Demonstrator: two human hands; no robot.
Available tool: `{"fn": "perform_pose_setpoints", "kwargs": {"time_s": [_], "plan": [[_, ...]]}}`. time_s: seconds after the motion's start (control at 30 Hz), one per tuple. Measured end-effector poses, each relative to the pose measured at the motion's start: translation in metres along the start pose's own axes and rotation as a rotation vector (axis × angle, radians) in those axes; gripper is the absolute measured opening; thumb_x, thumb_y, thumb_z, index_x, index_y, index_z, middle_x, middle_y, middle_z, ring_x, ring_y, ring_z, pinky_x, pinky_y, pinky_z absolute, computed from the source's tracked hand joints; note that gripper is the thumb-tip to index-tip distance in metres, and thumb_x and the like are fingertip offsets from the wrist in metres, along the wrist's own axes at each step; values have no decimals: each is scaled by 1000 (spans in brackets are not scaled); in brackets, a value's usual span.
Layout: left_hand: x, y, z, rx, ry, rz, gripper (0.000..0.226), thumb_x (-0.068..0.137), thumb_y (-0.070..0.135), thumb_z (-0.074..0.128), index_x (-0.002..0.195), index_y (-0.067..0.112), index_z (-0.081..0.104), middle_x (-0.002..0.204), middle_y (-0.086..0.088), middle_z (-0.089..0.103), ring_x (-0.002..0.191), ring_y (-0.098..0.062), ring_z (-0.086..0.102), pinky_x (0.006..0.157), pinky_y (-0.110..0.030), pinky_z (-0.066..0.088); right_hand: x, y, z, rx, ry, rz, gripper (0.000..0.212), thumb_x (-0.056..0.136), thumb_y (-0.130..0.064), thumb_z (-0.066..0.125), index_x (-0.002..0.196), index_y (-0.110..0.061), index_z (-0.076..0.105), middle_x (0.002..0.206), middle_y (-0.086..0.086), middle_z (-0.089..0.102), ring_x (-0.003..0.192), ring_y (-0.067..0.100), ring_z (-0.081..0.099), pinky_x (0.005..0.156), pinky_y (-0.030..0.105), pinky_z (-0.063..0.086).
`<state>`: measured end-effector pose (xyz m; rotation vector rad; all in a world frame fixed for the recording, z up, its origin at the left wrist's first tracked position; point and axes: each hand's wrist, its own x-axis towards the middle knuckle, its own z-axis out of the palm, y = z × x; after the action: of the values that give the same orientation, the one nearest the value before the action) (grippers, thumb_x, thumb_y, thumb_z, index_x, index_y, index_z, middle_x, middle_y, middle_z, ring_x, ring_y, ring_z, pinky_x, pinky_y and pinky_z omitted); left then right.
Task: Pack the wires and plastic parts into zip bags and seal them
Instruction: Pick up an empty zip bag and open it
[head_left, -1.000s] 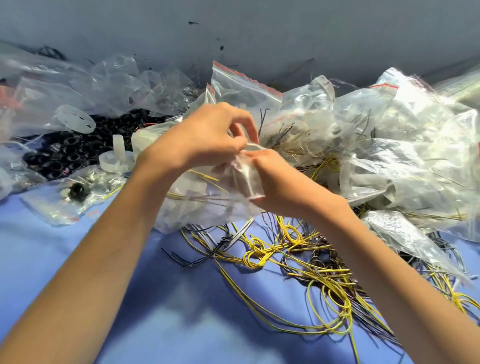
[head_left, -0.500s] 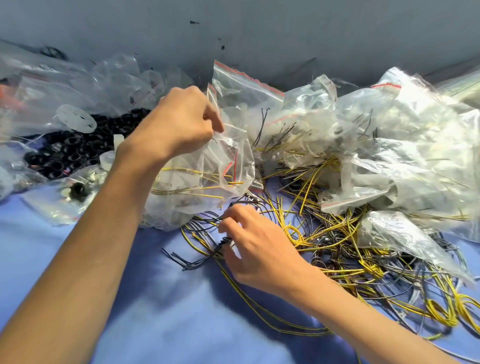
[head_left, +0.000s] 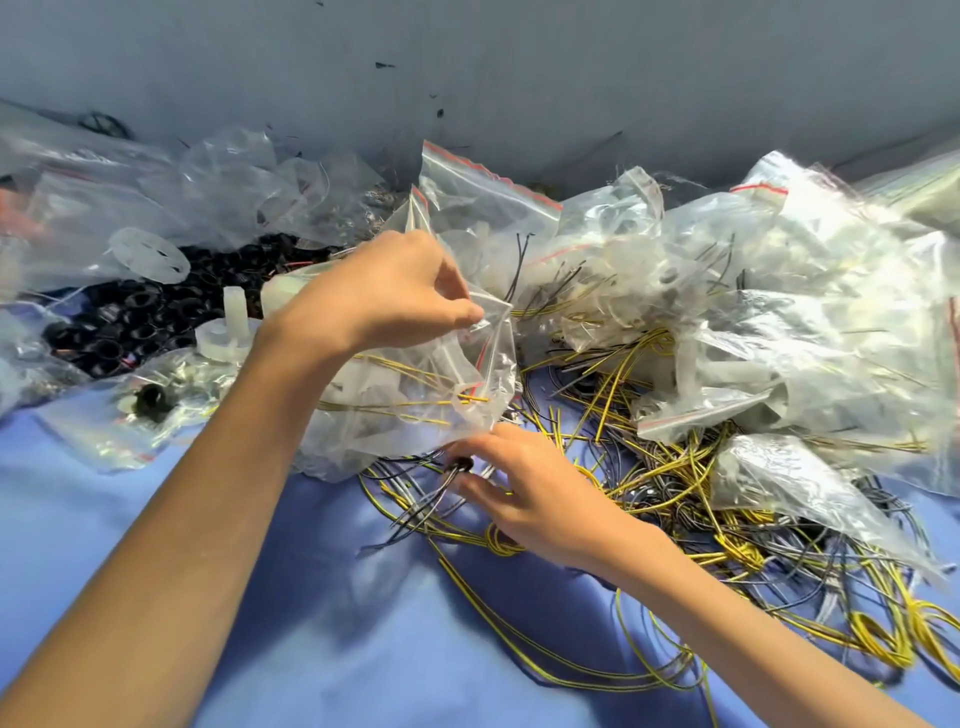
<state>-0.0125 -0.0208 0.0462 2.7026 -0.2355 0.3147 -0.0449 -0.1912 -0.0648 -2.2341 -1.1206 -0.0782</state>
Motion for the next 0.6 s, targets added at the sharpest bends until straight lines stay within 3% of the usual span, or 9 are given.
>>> {"fn": "perform_pose_setpoints", "kwargs": {"time_s": [0.1, 0.17, 0.3, 0.37, 0.43, 0.5, 0.6], "plan": [[1, -1, 2, 5, -50, 43, 21, 78, 38, 72, 90, 21, 76, 53, 22, 48, 49, 19, 46, 50, 1, 32, -2, -4, -8, 173, 64, 63, 15, 94, -17, 53, 100, -12, 65, 92, -2, 69, 85, 16, 58, 82, 27, 45], [2, -2, 4, -5, -73, 51, 23, 75, 39, 73, 90, 22, 76, 50, 23, 47, 50, 22, 45, 49, 0, 33, -3, -9, -10, 266, 123, 52, 14, 94, -16, 48, 87, -26, 55, 79, -16, 64, 75, 11, 58, 76, 32, 48], [2, -1, 7, 1, -129, 73, 25, 78, 44, 69, 90, 23, 76, 41, 22, 47, 50, 19, 48, 48, -1, 33, -4, -13, -13, 401, 258, 96, 12, 95, -21, 42, 88, -31, 46, 69, -14, 51, 66, 15, 54, 70, 38, 49], [2, 1, 6, 31, -153, 73, 30, 81, 50, 64, 93, 25, 75, 50, 22, 50, 53, 11, 49, 48, -5, 33, -6, -16, -17, 542, 300, 131, 9, 92, -28, 42, 89, -30, 50, 72, -21, 54, 70, 11, 57, 70, 30, 50], [2, 3, 6, 56, -198, 78, 34, 84, 51, 59, 98, 25, 75, 70, 16, 62, 63, 3, 52, 57, -15, 38, -6, -17, -24, 689, 335, 93, 20, 89, -37, 40, 88, -26, 57, 78, -20, 57, 71, 8, 50, 70, 31, 44], [1, 7, 6, 72, -263, 95, 37, 86, 51, 56, 100, 22, 75, 90, 2, 71, 77, -11, 59, 65, -24, 41, -4, -13, -34, 695, 354, 52, 35, 85, -43, 35, 87, -22, 62, 77, -17, 53, 70, 9, 42, 69, 33, 35], [-2, 12, 4, 88, -340, 114, 47, 82, 55, 48, 95, 18, 74, 90, -6, 70, 84, -20, 61, 73, -32, 48, 7, -11, -50, 511, 291, 63, 29, 74, -50, 50, 91, -32, 65, 73, -8, 35, 65, 4, 37, 65, 22, 28]]}}
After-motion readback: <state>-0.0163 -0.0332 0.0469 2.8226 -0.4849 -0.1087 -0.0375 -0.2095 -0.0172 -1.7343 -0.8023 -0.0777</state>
